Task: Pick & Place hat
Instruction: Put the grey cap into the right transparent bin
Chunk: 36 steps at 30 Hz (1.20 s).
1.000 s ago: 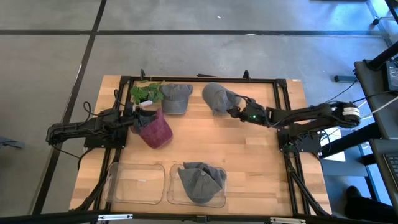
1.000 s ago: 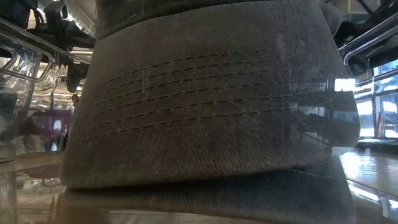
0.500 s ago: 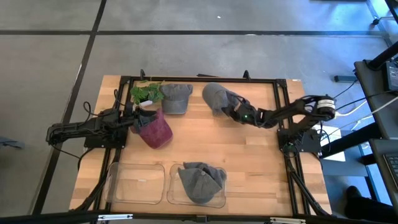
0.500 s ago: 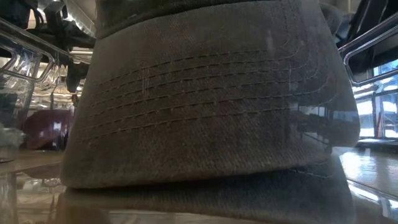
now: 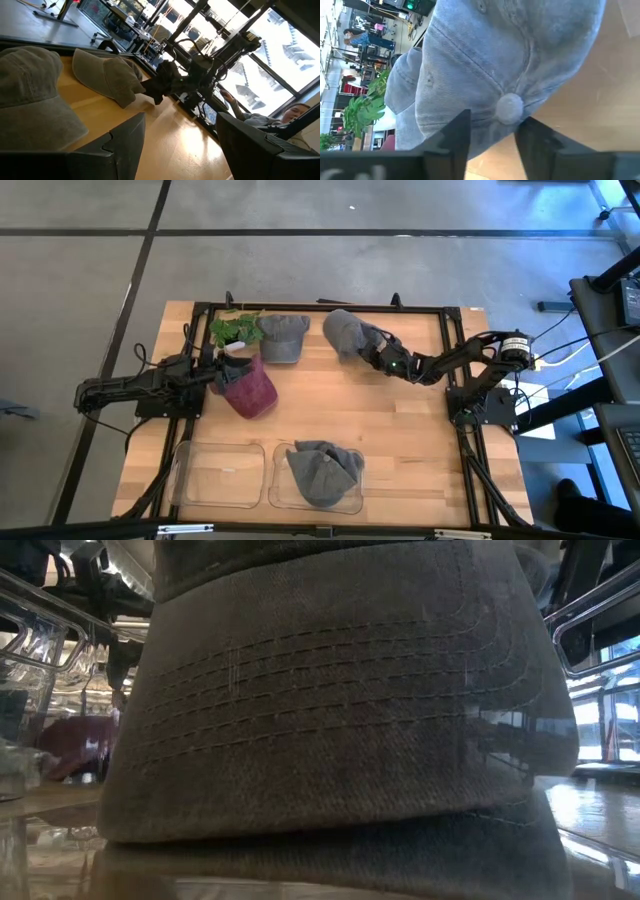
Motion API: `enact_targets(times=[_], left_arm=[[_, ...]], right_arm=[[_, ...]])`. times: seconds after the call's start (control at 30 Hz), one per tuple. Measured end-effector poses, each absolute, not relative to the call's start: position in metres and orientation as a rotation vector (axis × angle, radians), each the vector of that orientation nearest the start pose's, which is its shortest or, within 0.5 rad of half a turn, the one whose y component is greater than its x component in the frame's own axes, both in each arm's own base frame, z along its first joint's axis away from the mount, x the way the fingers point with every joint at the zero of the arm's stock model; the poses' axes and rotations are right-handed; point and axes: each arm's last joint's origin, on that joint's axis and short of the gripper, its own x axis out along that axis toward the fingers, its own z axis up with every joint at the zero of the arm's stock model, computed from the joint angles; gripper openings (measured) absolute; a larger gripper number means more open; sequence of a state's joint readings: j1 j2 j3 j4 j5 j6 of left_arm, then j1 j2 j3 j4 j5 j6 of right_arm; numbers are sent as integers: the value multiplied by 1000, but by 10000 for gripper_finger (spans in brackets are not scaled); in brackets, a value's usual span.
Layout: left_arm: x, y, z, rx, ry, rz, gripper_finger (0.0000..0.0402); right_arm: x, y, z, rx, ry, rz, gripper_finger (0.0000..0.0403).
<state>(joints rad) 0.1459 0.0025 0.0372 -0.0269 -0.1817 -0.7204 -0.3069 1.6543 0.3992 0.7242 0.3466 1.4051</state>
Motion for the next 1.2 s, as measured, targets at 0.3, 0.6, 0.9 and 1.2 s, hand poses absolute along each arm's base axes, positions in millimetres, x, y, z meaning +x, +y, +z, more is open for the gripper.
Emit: enact_targets(times=[0.3, 0.6, 0.9, 1.2], left_arm=[[93, 19, 173, -714, -125, 310, 236], [93, 19, 173, -714, -120, 295, 236], [93, 19, 173, -714, -120, 295, 236], [93, 19, 173, -714, -120, 295, 236]], right_arm=[[245, -89, 111, 1184, -29, -864, 15], [266, -91, 170, 979, -64, -614, 11], [292, -88, 288, 738, 271, -402, 10], [287, -45, 413, 444, 551, -213, 10]])
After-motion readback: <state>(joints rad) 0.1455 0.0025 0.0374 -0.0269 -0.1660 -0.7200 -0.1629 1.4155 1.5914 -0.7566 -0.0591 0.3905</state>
